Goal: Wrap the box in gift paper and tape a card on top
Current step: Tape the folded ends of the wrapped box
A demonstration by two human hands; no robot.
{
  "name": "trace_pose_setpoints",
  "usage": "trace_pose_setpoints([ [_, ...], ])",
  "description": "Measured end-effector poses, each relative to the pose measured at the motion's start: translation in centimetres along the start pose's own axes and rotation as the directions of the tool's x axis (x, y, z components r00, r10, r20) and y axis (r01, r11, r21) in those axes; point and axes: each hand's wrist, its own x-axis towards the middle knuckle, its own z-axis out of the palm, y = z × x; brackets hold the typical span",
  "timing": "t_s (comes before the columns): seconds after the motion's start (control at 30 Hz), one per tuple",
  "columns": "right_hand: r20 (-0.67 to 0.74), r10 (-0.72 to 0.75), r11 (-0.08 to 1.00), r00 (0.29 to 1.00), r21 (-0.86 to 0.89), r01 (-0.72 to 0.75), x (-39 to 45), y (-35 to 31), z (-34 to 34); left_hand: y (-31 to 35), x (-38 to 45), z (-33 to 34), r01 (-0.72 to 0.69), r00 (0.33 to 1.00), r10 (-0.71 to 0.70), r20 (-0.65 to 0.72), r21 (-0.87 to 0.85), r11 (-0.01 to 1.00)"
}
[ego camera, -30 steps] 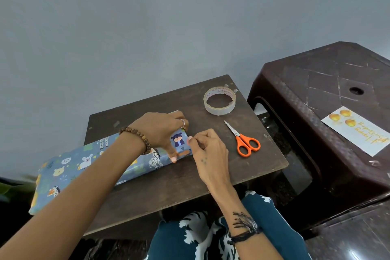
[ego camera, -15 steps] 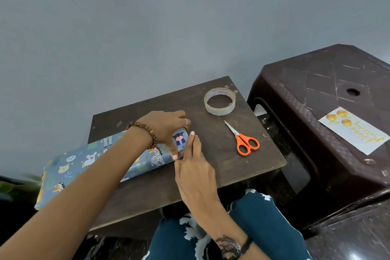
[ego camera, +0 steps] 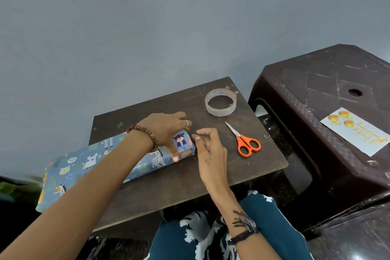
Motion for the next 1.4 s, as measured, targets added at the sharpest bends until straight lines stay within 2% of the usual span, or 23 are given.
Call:
trace_pose_setpoints([
  [0.17, 0.077, -0.020, 0.999, 0.997, -0.043, 0.023, -0.4, -0.1, 0.9, -0.1, -0.1, 0.3, 0.004, 1.000, -0.004, -0.028, -0.011, 1.000],
  [0.33, 0.125, -0.078, 0.949, 0.989, -0.294, 0.112, -0.5, 0.3, 1.4, 0.0, 0.0, 0.3, 0.006, 0.999, -0.007, -0.039, -0.019, 1.000],
  [0.4, 0.132, -0.073, 0.934, 0.989, -0.340, 0.115, -0.4, 0.5, 1.5, 0.1, -0.2, 0.4, 0.028, 0.999, -0.029, -0.040, -0.017, 0.999],
  [0.47, 0.141, -0.052, 0.939, 0.989, -0.329, 0.097, -0.3, 0.5, 1.5, 0.3, -0.5, 0.7, 0.088, 0.994, -0.090, -0.061, -0.040, 0.995],
  [0.6, 0.156, -0.013, 0.973, 0.988, -0.226, 0.049, -0.8, 0.6, 1.3, -0.1, -1.8, 2.2, 0.337, 0.935, -0.354, -0.026, -0.247, 0.909],
  [0.7, 0.151, 0.003, 0.991, 0.988, -0.132, 0.017, -1.2, 0.8, 0.9, -0.3, -2.3, 4.0, 0.424, 0.904, -0.425, 0.038, -0.198, 0.884],
  [0.83, 0.071, 0.029, 0.998, 0.997, 0.049, -0.032, -1.4, 0.5, -0.4, 0.1, -2.7, 5.0, 0.370, 0.925, -0.376, -0.054, -0.096, 0.924],
  [0.93, 0.004, -0.017, 0.997, 1.000, 0.082, 0.017, -0.7, -0.1, -1.5, 0.7, -3.5, 4.8, 0.216, 0.975, -0.216, -0.047, -0.016, 0.976],
  [1.0, 0.009, -0.064, 0.997, 0.998, 0.049, 0.064, 0.2, -0.4, -2.1, 1.3, -4.2, 4.8, 0.086, 0.995, -0.082, -0.058, 0.062, 0.994],
  [1.07, 0.078, -0.080, 0.995, 0.994, -0.054, 0.085, 1.4, -0.4, -2.6, 1.7, -4.5, 5.1, 0.002, 0.997, 0.005, -0.071, 0.103, 0.995],
  [1.13, 0.206, -0.027, 0.983, 0.978, -0.170, 0.063, 2.1, -0.2, -2.7, 2.3, -4.7, 5.4, -0.020, 0.993, 0.032, -0.113, 0.103, 0.994],
  [1.2, 0.320, 0.016, 0.963, 0.947, -0.260, 0.072, 2.2, 0.0, -2.7, 2.8, -5.1, 6.0, 0.048, 0.990, -0.043, -0.133, 0.034, 0.998],
  [1.23, 0.350, 0.023, 0.953, 0.936, -0.291, 0.085, 2.1, 0.0, -2.7, 3.2, -5.5, 6.2, 0.115, 0.982, -0.125, -0.145, -0.072, 0.991],
  [1.27, 0.364, 0.025, 0.948, 0.931, -0.304, 0.093, 1.9, 0.1, -2.7, 3.2, -5.5, 7.0, 0.199, 0.956, -0.243, -0.166, -0.245, 0.949],
  [1.3, 0.370, 0.025, 0.949, 0.929, -0.301, 0.095, 1.7, -0.1, -2.8, 3.0, -5.5, 7.8, 0.264, 0.903, -0.389, -0.182, -0.480, 0.837],
  [1.33, 0.369, 0.032, 0.952, 0.929, -0.295, 0.085, 1.5, -0.2, -2.8, 2.5, -5.4, 8.7, 0.284, 0.826, -0.545, -0.146, -0.727, 0.625],
  [1.37, 0.366, 0.042, 0.954, 0.930, -0.291, 0.072, 1.4, -0.4, -2.8, 2.2, -5.6, 9.2, 0.234, 0.742, -0.667, -0.067, -0.907, 0.351],
  [1.4, 0.362, 0.058, 0.954, 0.930, -0.296, 0.056, 1.4, -0.5, -2.8, 1.9, -5.7, 9.5, 0.122, 0.672, -0.739, 0.050, -0.992, 0.044],
])
